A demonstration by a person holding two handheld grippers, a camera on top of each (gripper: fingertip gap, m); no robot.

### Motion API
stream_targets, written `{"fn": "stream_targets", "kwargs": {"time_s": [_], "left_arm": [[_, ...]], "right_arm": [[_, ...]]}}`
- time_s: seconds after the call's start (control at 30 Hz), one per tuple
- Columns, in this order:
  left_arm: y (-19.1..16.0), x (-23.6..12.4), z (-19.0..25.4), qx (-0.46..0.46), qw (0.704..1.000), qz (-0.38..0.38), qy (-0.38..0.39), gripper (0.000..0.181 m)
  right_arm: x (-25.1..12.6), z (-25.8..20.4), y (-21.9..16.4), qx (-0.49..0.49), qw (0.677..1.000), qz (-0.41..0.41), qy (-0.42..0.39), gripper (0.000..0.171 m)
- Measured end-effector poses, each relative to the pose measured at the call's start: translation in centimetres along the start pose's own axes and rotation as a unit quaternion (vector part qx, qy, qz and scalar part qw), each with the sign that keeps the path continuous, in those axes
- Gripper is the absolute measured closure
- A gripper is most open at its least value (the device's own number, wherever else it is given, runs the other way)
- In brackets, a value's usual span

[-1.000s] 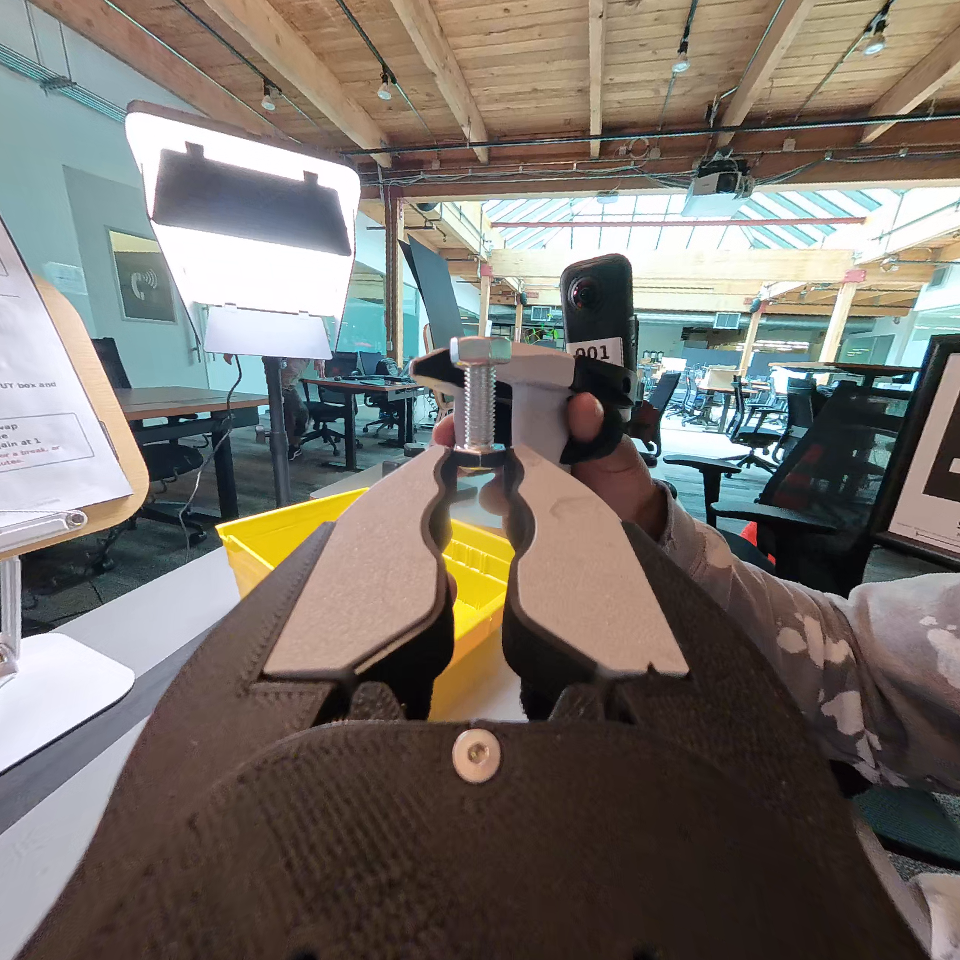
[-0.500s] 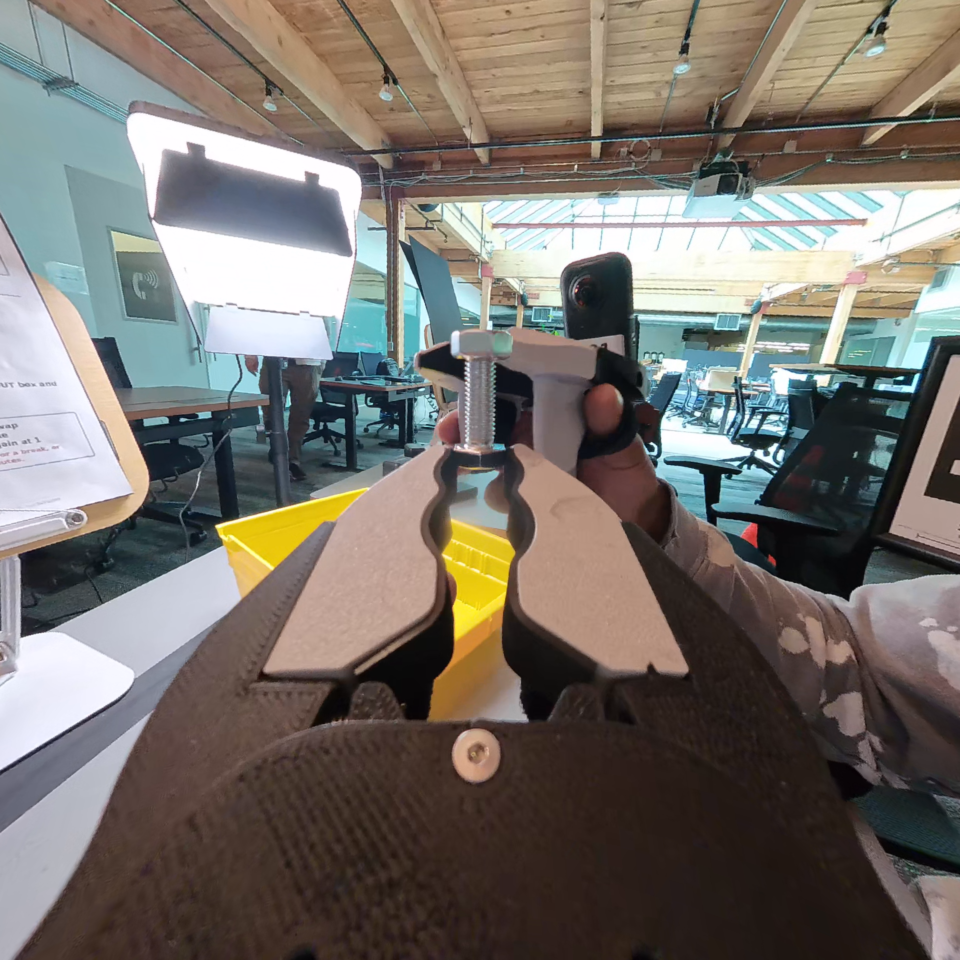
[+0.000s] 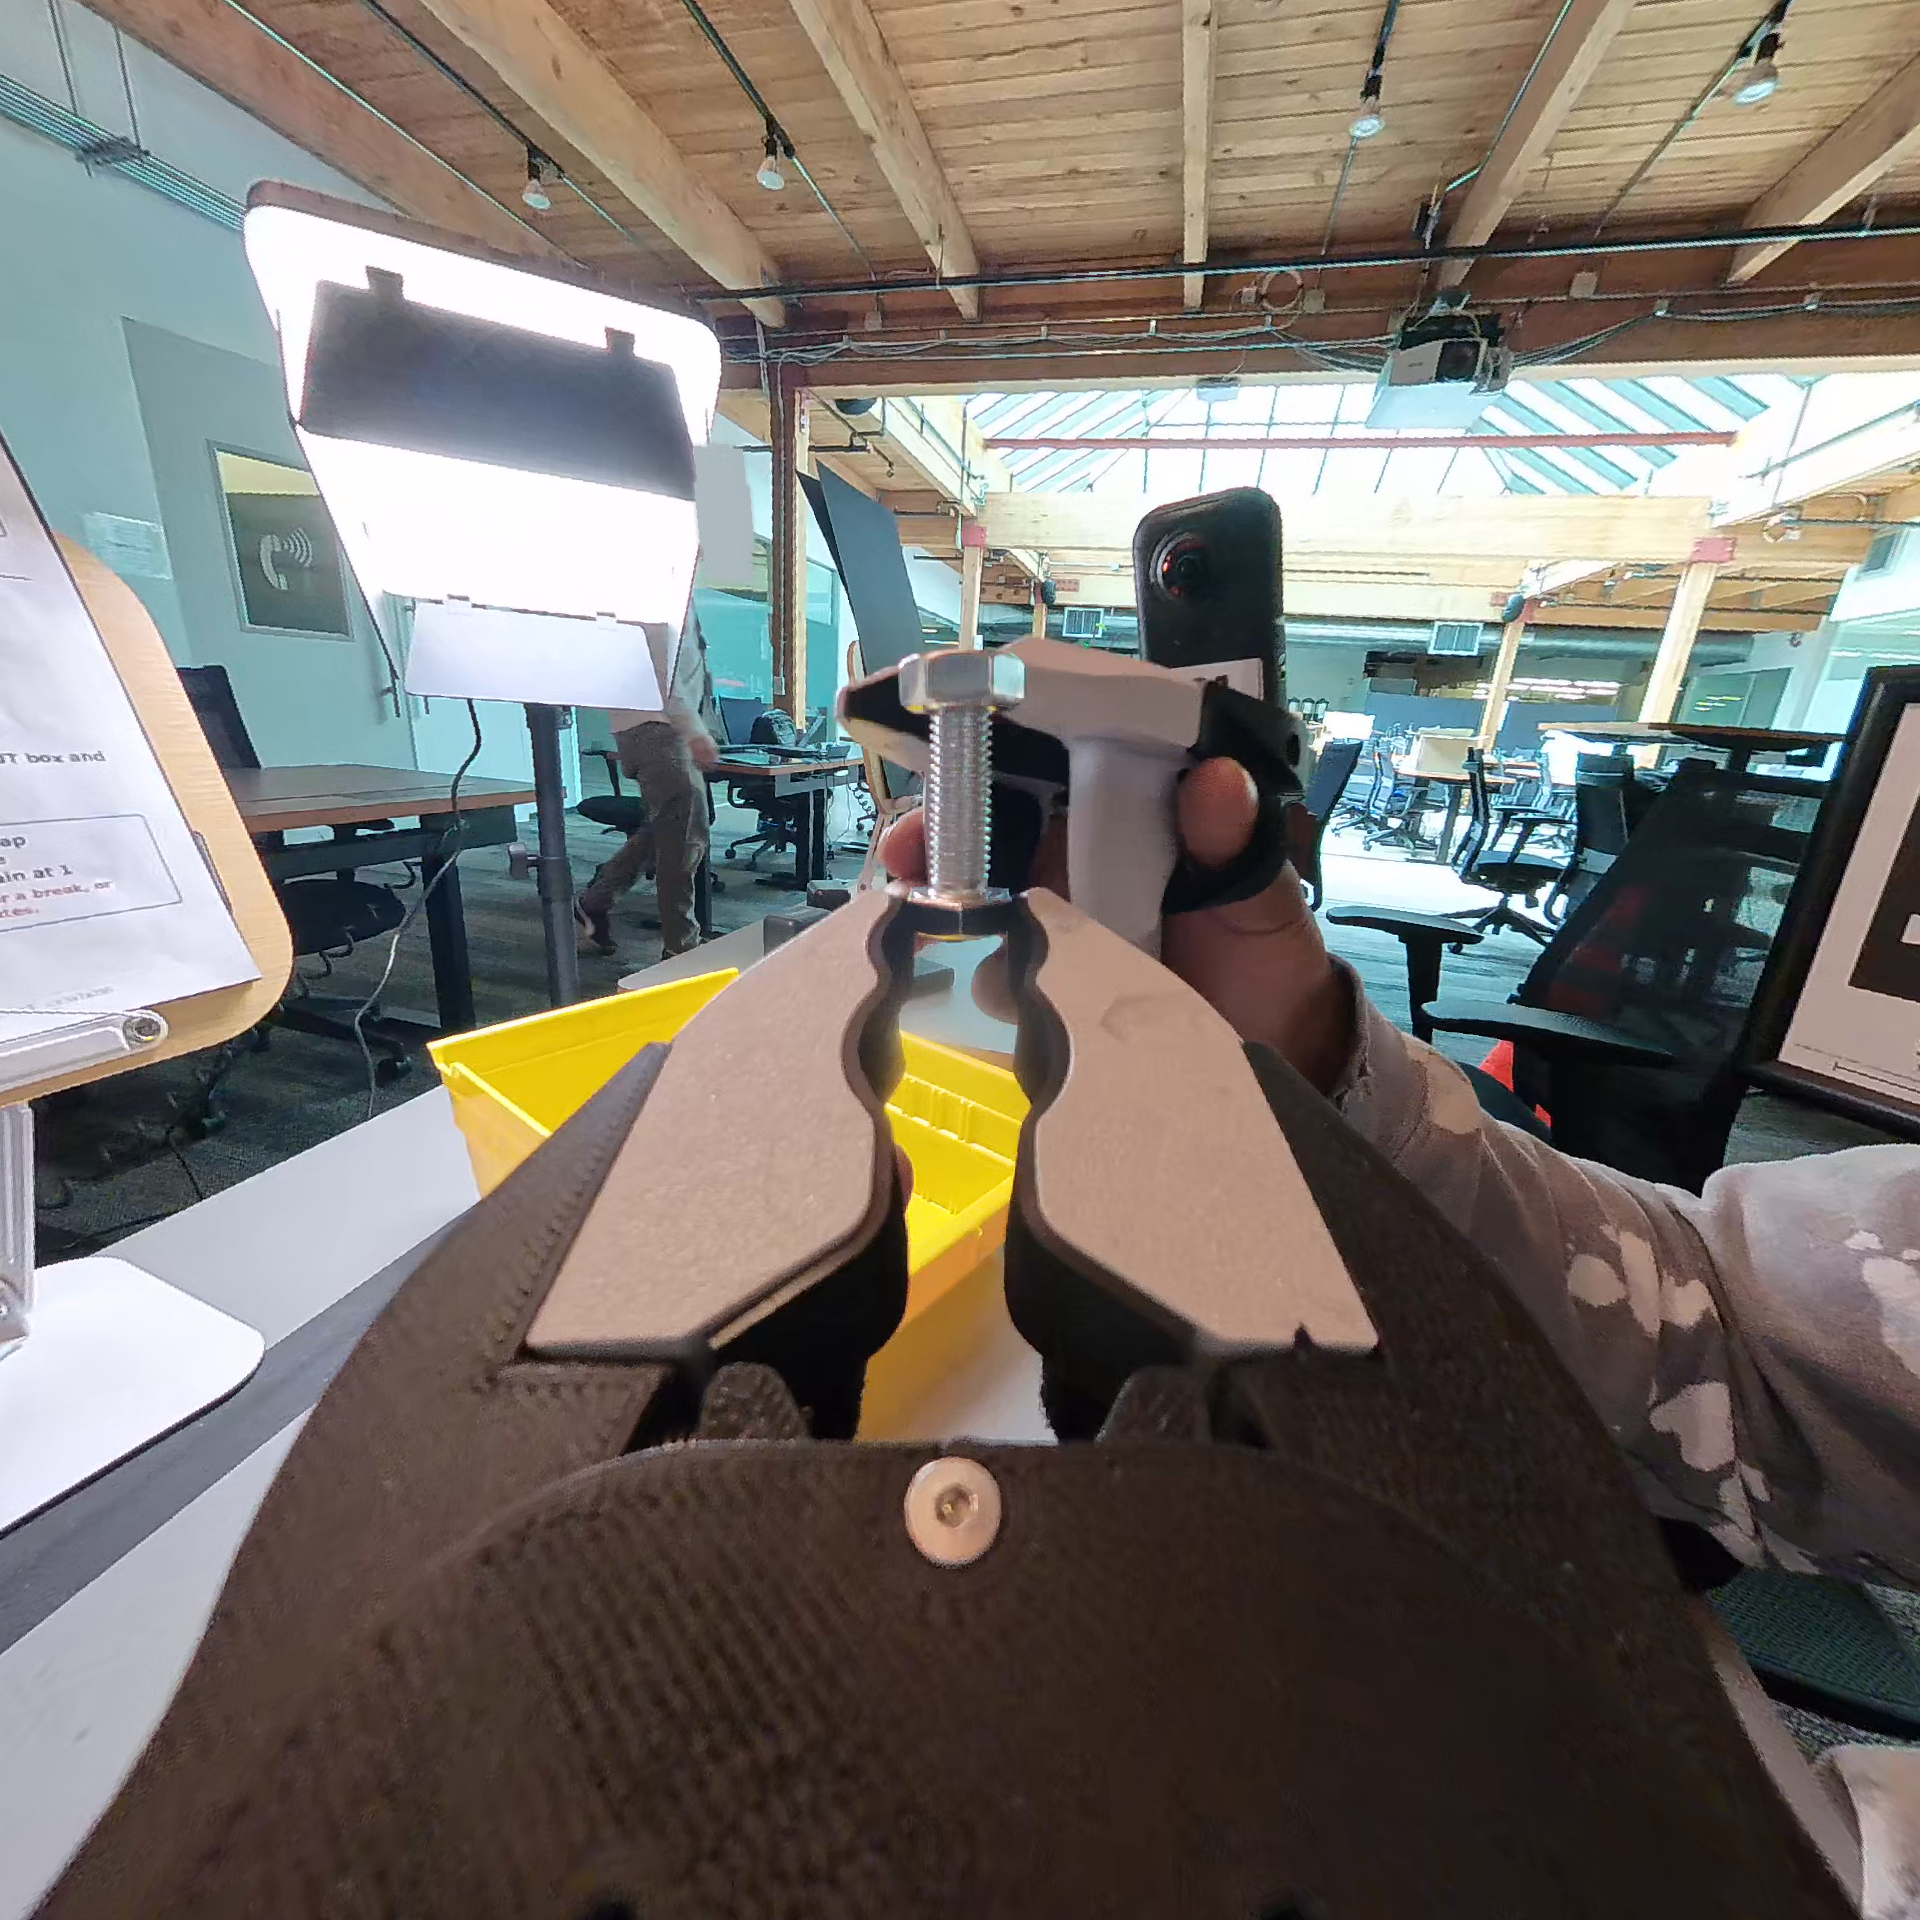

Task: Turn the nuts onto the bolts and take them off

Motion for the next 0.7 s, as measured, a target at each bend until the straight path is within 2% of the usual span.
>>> {"fn": "stream_targets", "kwargs": {"time_s": [0.3, 0.43, 0.57, 0.7], "left_arm": [[-0.6, 0.2, -0.1, -0.001, 1.0, -0.01, 0.001, 0.163], [-0.8, 0.3, 0.0, 0.002, 1.0, -0.013, 0.002, 0.163], [-1.0, 0.4, 0.0, 0.001, 1.0, -0.017, 0.0, 0.163], [-1.3, 0.5, 0.2, -0.004, 1.0, -0.021, -0.007, 0.163]], "right_arm": [[0.7, -1.8, -0.6, -0.038, 0.999, -0.026, 0.02, 0.139], [0.8, -1.9, -1.0, -0.044, 0.998, -0.039, 0.019, 0.141], [0.7, -2.0, -0.9, -0.045, 0.998, -0.038, 0.022, 0.153], [0.5, -2.0, -0.9, -0.038, 0.998, -0.04, 0.037, 0.154]]}}
Point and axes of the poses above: each gripper's, where its closed fingertips meet, x out along the fingers, y out of its top, z = x × y across the jaws, the point moved 1 cm from there along -x, back along the fingers
